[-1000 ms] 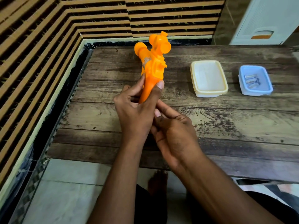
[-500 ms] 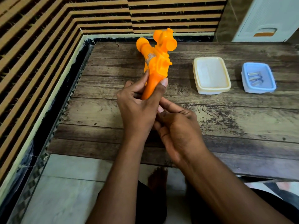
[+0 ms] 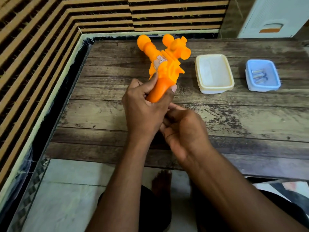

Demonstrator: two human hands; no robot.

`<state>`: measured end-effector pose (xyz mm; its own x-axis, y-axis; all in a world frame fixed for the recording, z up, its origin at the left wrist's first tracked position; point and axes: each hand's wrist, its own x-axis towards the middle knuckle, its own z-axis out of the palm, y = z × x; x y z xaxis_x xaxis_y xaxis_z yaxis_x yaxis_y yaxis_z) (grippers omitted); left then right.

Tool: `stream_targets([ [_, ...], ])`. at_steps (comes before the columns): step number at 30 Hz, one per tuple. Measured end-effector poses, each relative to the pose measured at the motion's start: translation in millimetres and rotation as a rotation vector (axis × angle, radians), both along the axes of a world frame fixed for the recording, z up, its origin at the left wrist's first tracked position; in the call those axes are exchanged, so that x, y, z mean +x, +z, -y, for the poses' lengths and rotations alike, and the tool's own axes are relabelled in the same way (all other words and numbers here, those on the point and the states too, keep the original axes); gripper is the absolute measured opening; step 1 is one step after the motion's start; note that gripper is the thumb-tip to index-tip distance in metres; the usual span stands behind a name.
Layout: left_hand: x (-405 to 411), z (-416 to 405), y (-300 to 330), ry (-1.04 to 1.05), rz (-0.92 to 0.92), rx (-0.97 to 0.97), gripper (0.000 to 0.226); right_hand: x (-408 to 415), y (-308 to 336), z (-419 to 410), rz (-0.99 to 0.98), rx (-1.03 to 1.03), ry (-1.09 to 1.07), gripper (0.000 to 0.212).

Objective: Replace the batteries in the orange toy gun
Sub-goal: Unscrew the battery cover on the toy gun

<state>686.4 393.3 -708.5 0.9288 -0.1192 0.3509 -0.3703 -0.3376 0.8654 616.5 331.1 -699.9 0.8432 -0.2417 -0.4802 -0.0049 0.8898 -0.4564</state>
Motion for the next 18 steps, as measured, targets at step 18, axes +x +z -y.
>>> stream_targets([
  [18, -13, 2, 6, 0.165, -0.074, -0.17, 0.04, 10, -3, 26, -0.195, -0.863, 0.004, 0.012],
])
